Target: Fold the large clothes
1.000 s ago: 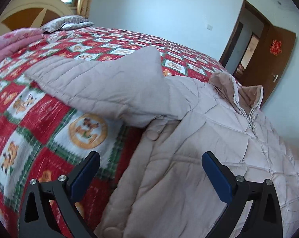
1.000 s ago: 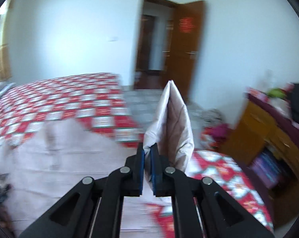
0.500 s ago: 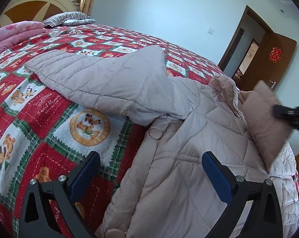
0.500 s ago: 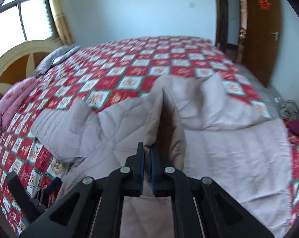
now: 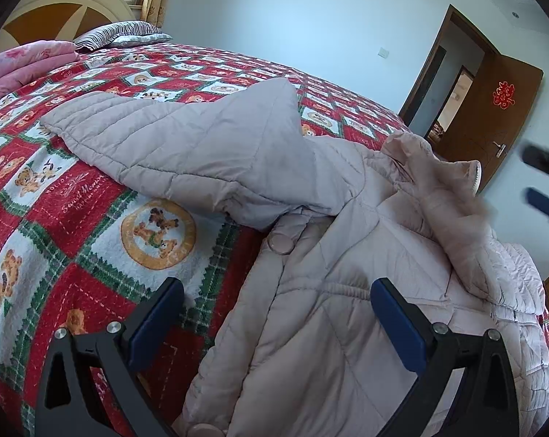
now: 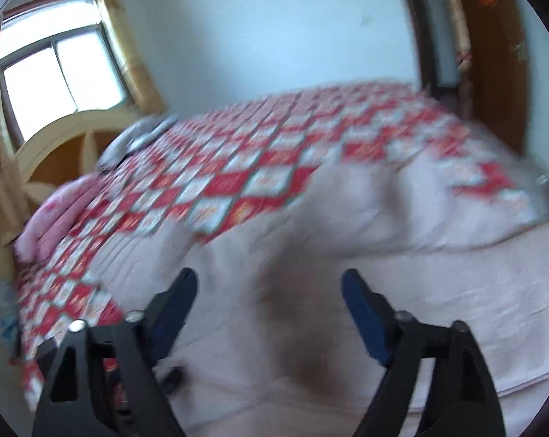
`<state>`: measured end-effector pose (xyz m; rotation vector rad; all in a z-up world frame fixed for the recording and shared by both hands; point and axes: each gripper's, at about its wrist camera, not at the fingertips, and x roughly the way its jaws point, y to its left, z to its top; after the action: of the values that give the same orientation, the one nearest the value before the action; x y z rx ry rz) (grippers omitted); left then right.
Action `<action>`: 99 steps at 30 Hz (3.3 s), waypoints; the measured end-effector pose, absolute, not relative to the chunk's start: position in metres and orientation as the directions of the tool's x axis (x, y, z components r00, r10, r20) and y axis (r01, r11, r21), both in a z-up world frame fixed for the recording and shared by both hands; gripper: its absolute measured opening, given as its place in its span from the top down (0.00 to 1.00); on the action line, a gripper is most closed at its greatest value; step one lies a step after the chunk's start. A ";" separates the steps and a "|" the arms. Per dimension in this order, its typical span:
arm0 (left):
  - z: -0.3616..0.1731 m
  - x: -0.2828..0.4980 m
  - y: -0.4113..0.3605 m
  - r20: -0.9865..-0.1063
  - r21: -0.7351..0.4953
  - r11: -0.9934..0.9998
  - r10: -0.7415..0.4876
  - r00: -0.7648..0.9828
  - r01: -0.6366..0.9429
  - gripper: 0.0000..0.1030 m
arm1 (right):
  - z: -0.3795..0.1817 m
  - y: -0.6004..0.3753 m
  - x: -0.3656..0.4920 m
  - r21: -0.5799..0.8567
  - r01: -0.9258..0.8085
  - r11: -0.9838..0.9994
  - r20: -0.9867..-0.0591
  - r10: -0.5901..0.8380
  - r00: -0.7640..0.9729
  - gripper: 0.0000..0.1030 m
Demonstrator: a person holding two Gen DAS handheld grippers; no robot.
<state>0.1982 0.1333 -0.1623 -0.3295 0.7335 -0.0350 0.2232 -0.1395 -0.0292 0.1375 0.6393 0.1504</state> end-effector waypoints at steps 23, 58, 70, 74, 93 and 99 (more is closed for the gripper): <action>-0.094 0.274 0.017 -0.640 0.027 0.999 0.042 0.767 -0.032 0.01 | -0.087 -0.322 0.254 0.169 0.500 0.850 -0.692 -0.259 0.674 0.68; -0.102 0.257 0.271 -0.695 -0.167 0.855 0.251 0.674 -0.491 0.01 | -0.151 -0.227 0.225 -0.021 0.258 0.966 -0.752 -0.185 0.633 0.28; -0.163 0.319 0.358 -0.796 -0.311 0.718 0.162 0.584 -0.623 0.25 | -0.149 -0.220 0.218 -0.029 0.247 0.969 -0.750 -0.184 0.636 0.24; -0.162 0.321 0.340 -0.769 -0.230 0.784 0.217 0.602 -0.576 0.53 | -0.151 -0.220 0.219 -0.030 0.246 0.969 -0.748 -0.185 0.637 0.24; -0.001 0.183 -0.001 -0.378 0.096 0.932 -0.292 0.879 0.350 0.96 | -0.135 -0.232 0.204 0.080 0.268 0.960 -0.722 -0.130 0.680 0.24; -0.086 0.170 -0.106 -0.587 0.149 0.831 -0.362 0.724 0.537 0.92 | -0.113 -0.280 0.150 0.251 0.386 0.888 -0.721 -0.095 0.686 0.24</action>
<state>0.1699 -0.1063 -0.0863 0.3213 0.5744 -0.5056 0.1497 -0.2795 -0.1127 0.4053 0.7721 -0.2776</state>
